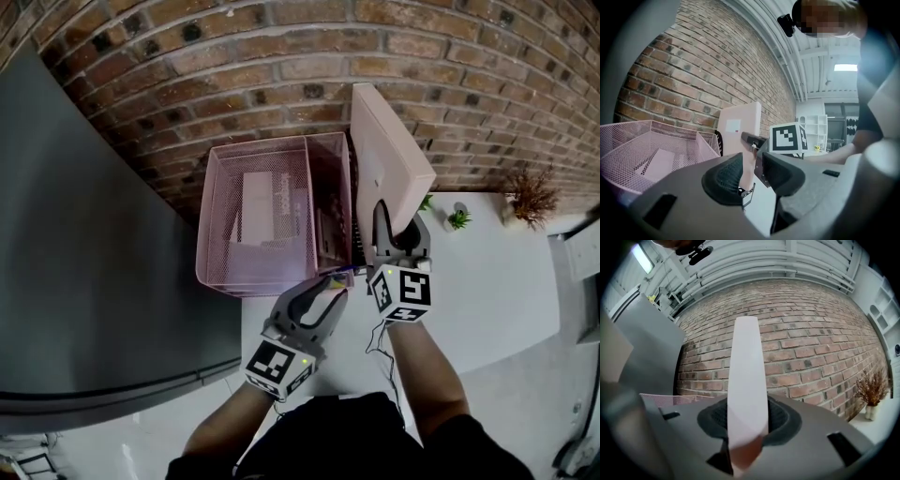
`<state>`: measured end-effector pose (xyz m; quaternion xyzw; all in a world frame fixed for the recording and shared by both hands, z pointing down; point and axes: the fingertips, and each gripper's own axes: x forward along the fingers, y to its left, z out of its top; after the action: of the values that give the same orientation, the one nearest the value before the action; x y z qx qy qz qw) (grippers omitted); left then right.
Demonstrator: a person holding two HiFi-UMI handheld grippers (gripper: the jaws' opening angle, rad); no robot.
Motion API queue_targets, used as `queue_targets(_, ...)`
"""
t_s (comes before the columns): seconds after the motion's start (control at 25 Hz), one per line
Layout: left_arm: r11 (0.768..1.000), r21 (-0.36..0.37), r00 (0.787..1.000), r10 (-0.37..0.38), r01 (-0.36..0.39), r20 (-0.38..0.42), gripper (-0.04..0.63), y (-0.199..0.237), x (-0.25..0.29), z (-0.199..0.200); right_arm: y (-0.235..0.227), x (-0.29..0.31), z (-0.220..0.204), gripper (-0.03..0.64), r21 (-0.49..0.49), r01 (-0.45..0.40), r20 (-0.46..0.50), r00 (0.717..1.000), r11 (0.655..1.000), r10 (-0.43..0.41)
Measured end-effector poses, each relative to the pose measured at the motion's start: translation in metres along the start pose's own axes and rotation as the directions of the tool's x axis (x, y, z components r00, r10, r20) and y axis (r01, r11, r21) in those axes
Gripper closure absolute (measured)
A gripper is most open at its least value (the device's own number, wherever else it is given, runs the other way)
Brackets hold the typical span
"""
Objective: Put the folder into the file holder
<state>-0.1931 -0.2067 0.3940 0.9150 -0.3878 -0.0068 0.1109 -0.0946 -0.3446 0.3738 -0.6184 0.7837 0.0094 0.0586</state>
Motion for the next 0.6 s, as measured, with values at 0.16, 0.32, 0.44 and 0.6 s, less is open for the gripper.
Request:
queue_targets(0.16,1.000,-0.006,1.000,0.007,-0.007,-0.008,0.463,0.004,0.001,-0.003,0.002,0.001,-0.004,0.471,-0.005,-0.004,0.014,1.000,1.000,0.004)
queue_targets(0.32,1.000,-0.013,1.000,0.005,-0.005,-0.010,0.462,0.004,0.002,-0.006,-0.001,0.004,0.006,0.472,0.003,-0.002,0.039,0.999,1.000,0.002)
queue_targets(0.44,1.000,-0.019,1.000,0.003,-0.004,-0.010,0.463,0.004,0.003,-0.007,-0.001,0.006,0.010,0.472,-0.003,-0.006,0.057,0.998,1.000,0.006)
queue_targets(0.6,1.000,-0.019,1.000,-0.003,0.003,-0.020,0.462,0.002,0.004,-0.010,-0.001,0.005,0.000,0.472,0.000,-0.001,0.064,0.998,1.000,0.001)
